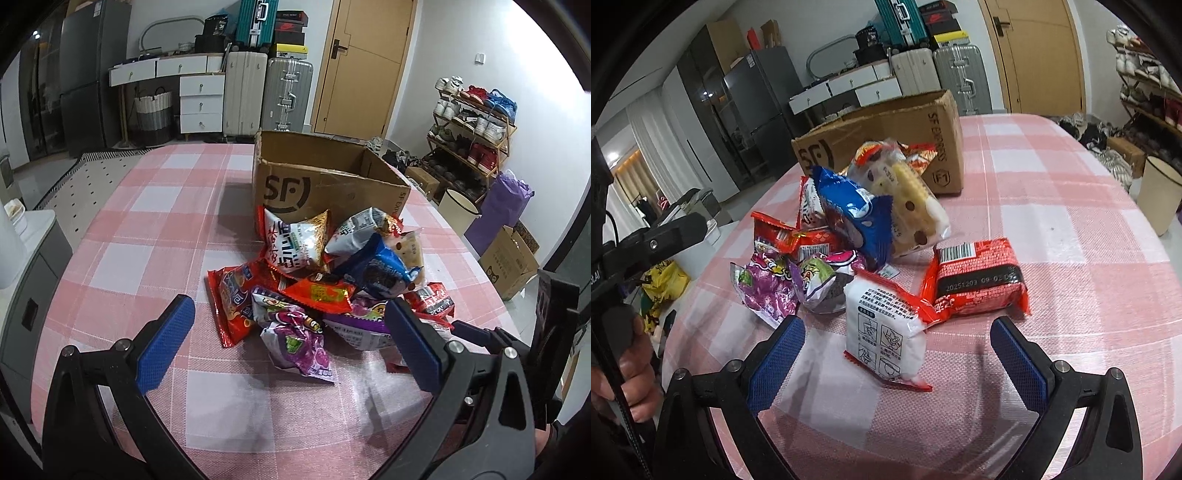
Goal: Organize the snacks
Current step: 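Reach the right gripper to the white bread bag and close on it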
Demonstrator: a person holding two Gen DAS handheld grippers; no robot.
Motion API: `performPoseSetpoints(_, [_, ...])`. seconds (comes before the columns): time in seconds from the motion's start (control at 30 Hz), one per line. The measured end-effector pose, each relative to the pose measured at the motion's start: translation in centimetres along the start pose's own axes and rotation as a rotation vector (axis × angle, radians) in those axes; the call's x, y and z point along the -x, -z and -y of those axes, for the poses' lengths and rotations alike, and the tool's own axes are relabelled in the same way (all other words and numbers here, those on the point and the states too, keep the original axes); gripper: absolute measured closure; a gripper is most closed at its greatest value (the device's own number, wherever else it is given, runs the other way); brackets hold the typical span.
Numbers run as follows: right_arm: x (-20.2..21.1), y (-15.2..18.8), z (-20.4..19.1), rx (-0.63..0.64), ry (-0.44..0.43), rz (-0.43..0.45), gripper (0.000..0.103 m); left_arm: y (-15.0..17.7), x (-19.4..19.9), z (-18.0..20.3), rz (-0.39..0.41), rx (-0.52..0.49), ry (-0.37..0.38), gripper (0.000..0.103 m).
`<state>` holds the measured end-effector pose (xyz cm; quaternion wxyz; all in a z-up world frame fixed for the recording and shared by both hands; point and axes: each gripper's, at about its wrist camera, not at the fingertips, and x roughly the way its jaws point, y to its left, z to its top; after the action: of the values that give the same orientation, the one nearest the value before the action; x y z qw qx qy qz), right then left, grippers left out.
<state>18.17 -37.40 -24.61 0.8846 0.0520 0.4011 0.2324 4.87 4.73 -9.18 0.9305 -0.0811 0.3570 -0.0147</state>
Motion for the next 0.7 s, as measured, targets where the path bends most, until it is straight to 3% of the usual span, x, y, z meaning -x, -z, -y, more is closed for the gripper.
performPoseSetpoints(0.27, [-0.6,-0.1,-0.5,0.007,-0.012,-0.016,0.005,0.5,-0.9,-1.1,-0.019,0.025,0.008,0.001])
performPoseSetpoints(0.33, [-0.9,-0.1,-0.6,0.01,-0.018,-0.028,0.019,0.6,-0.7,-1.4,-0.019,0.032,0.008,0.001])
performPoseSetpoints(0.5, [-1.5,0.0,-0.7,0.006,-0.027,-0.056,0.033,0.6,-0.6,-2.1,-0.019,0.047,0.005,0.001])
performPoseSetpoints(0.6, [-1.8,0.1,-0.6,0.003,-0.053,-0.075,0.055,0.6,-0.5,-2.5,-0.02,0.054,0.0,0.001])
performPoseSetpoints(0.7, [-1.7,0.2,-0.5,-0.003,-0.066,-0.075,0.058,0.7,-0.1,-2.8,-0.016,0.057,-0.008,0.001])
